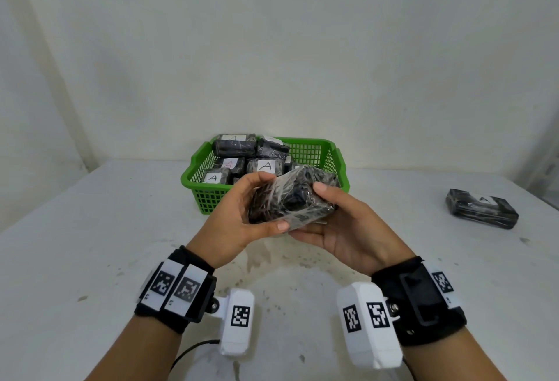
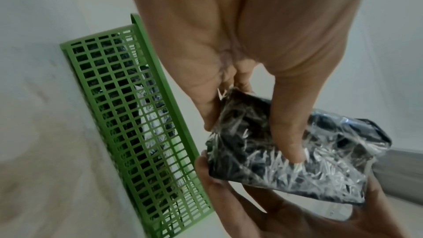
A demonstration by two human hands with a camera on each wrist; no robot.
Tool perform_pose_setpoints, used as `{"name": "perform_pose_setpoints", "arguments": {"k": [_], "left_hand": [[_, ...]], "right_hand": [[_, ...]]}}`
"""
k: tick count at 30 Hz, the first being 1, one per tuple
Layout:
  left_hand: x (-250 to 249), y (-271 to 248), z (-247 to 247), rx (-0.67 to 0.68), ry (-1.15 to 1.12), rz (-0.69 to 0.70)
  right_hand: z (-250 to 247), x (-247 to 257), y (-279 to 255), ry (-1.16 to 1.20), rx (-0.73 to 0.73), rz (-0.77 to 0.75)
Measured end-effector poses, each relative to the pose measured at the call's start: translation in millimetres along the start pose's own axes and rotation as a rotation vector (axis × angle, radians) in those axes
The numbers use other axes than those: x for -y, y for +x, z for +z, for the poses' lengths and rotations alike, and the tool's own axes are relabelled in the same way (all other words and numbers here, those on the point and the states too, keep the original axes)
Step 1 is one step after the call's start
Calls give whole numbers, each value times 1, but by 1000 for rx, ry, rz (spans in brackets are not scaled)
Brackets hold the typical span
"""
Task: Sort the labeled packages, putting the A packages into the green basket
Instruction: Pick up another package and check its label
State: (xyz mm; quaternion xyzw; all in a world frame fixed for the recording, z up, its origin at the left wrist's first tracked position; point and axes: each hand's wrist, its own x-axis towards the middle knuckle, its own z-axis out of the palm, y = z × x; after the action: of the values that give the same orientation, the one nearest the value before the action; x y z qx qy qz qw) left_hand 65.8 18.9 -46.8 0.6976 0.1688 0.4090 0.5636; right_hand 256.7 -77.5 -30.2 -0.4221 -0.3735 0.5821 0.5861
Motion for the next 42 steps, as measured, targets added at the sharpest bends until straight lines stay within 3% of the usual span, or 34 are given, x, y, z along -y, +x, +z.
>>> {"name": "perform_pose_setpoints", "arguments": {"k": [6, 13, 17, 21, 27, 31, 42], "left_hand": [[3, 0, 3, 36, -23, -8], [7, -2, -4, 157, 82, -149], [6, 0, 0, 98, 39, -222], [7, 5, 0, -52, -91, -228], [5, 1, 1, -21, -128, -246], [6, 2, 1, -86, -86, -232], [-2, 0, -1, 58, -26, -203]], "right_hand": [[-4, -2, 0, -13, 86, -3], [2, -8, 9, -390, -94, -243], [-6, -7, 7, -528, -120, -280], [-9, -6, 9, -448, -42, -229], [-6, -8, 12, -414, -125, -272], [-8, -8, 10, -472, -45, -248], [-3, -5, 7, -460, -95, -273]]}}
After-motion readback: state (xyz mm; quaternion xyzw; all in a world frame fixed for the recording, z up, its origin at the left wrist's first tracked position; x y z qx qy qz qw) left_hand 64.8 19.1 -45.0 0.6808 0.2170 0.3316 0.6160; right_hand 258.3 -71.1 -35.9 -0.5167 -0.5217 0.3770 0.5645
